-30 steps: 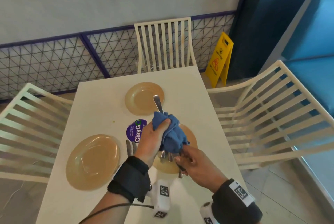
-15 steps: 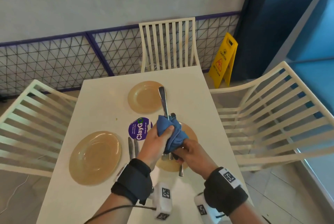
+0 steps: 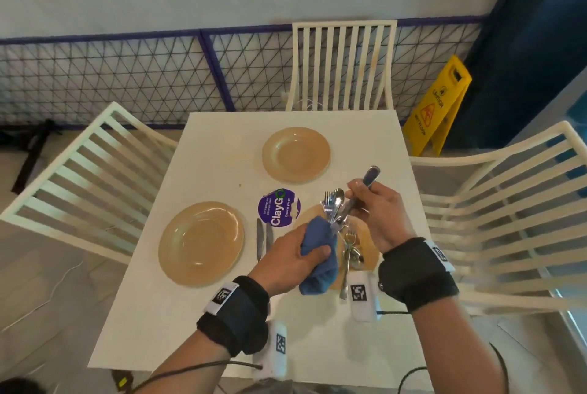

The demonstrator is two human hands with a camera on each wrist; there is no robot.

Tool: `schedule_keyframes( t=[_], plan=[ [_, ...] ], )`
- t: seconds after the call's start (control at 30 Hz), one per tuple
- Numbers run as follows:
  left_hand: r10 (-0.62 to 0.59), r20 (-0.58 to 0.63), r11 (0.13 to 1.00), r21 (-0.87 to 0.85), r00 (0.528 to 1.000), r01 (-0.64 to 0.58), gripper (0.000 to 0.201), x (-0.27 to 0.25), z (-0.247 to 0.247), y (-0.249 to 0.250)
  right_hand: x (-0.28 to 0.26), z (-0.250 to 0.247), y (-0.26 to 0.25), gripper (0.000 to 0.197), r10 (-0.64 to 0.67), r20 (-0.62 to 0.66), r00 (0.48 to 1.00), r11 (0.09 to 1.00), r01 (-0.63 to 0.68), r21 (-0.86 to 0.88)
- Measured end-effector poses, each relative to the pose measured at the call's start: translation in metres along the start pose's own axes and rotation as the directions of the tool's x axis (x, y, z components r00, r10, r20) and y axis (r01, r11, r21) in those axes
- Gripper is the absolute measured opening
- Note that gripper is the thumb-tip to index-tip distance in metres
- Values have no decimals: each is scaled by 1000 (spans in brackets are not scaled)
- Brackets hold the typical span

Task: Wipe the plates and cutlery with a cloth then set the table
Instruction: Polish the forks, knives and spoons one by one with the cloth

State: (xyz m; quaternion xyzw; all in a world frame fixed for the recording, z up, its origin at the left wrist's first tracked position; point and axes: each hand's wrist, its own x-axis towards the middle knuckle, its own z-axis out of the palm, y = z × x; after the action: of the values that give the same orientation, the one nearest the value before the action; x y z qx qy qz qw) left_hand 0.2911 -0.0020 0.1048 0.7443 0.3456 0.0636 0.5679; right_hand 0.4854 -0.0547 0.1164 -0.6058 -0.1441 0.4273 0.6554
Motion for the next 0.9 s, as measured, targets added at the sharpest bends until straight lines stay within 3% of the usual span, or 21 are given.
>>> schedule_keyframes(
  t=[0.1, 0.23, 0.43, 0.53, 0.6, 0.7, 0.9],
  plan=[
    [-28, -18, 999, -22, 999, 28, 14, -18, -19, -18, 2, 1, -3, 16, 50, 17, 999, 995, -51, 81],
    [-70, -140, 998, -6, 988, 70, 15, -19, -40, -28, -4, 28, 21, 17, 148, 135, 980, 989, -150, 6],
    [-106, 3, 994, 15, 994, 106, 19, -41, -60, -57, 18, 51, 25, 19, 146, 73, 987, 989, -146, -5],
    [-198, 66, 969, 164, 978, 185, 25, -58, -91, -82, 28, 61, 42, 14, 177, 10, 984, 983, -177, -41],
    [-249, 40, 951, 196, 968, 237, 33, -72, -114, -98, 32, 70, 62, 13, 211, 0, 978, 970, -209, -127],
    [-298, -81, 948, 94, 951, 305, 30, -89, -146, -115, 32, 87, 102, 18, 266, 41, 963, 928, -244, -283],
    [-316, -173, 944, 41, 933, 328, 26, -96, -180, -140, 44, 131, 177, 16, 345, -17, 938, 771, -294, -564]
  ],
)
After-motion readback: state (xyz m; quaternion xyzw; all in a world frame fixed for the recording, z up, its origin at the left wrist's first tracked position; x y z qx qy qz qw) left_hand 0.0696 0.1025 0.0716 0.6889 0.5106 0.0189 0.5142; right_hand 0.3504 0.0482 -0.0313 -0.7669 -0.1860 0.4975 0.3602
